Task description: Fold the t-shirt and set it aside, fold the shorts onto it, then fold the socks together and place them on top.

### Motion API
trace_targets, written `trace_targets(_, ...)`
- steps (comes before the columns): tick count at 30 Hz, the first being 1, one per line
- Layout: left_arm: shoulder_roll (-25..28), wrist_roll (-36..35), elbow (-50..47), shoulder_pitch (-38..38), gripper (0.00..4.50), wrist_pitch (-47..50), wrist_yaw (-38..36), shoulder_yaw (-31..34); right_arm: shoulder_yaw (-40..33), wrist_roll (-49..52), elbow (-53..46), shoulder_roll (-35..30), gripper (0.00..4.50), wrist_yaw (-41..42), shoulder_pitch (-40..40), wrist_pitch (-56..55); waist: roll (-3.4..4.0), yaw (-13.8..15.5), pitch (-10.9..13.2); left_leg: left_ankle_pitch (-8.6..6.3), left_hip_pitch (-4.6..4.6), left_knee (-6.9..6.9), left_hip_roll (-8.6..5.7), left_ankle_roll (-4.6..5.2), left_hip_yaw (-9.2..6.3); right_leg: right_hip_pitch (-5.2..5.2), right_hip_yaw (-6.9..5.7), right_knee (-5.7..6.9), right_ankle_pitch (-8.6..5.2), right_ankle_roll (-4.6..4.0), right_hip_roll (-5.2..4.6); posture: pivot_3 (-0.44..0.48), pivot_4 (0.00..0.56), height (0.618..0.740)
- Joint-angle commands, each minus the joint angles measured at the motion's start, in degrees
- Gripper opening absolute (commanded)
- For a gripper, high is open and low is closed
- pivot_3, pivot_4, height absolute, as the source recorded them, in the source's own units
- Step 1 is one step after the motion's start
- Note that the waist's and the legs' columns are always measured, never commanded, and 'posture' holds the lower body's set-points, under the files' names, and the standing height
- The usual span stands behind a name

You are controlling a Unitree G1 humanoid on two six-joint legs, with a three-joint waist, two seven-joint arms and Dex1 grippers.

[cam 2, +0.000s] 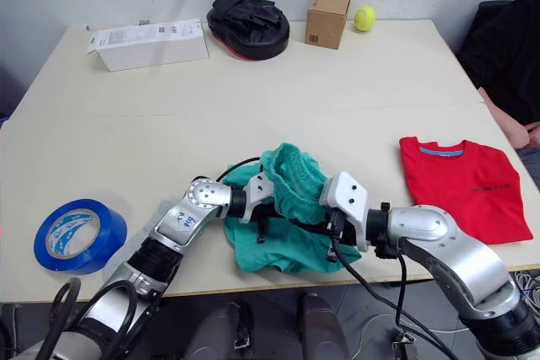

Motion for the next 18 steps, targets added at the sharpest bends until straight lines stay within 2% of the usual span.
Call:
trace_targets(1,1.1,0.2,-2.1,1.2,0.03,1.5,1.2,1.6,1.4,-3.2,0.7,0.8,0.0,1.6,-0.8,-2.8,0.0,0.0,0.0,0.0,0.0,0.0,0.01,-0.01,0.0,-0.01,-0.01,0.02,-0.02,-0.03,0.0,0.0,0.15,0.74)
trace_targets(4,1.2,0.0,-3.0,1.6,0.64,2.4,1.7,2.4,3.1,-6.4,1.5,0.9,0.0,3.2,-0.7,-5.2,0.0,0.0,0.0,0.01,0.01,0.02,0.01,-0.03,-0.01,-0.02,-0.02,0.06,-0.02,-0.04,0.01,0.0,0.15,0.74)
trace_targets(10,3.2,-1.7,-9.0,3.6,2.54,5.6,2.5,5.1,5.8,-11.3,3.8,1.2,0.0,6.2,-2.5,-8.7,0.0,-0.1,0.0,0.01,0.02,0.09,0.02,-0.04,0.0,-0.02,-0.01,0.14,-0.02,-0.04,0.01,0.0,0.15,0.74)
trace_targets(13,6.7,-4.4,-16.7,5.3,3.49,9.5,1.4,8.5,5.8,-12.0,5.1,2.3,0.84,7.1,-3.7,-9.2,-0.01,-0.1,0.0,0.01,0.02,0.08,0.05,-0.08,0.0,-0.05,-0.04,0.19,-0.05,-0.09,0.02,0.0,0.15,0.74)
trace_targets(16,12.2,-11.4,-28.5,7.7,4.43,17.9,-0.7,14.5,5.0,-11.5,6.2,3.6,1.86,8.3,-4.7,-9.8,-0.04,-0.1,0.0,0.0,0.0,0.07,0.09,-0.19,-0.01,-0.12,-0.06,0.31,-0.12,-0.21,0.02,0.0,0.15,0.74)
trace_targets(18,16.5,-15.7,-34.7,9.9,4.5,22.9,-2.2,17.9,4.6,-10.7,6.5,3.9,2.57,9.9,-5.0,-10.2,-0.03,-0.1,0.0,-0.01,0.0,0.06,0.11,-0.25,-0.03,-0.14,-0.09,0.36,-0.17,-0.29,0.02,0.0,0.15,0.74)
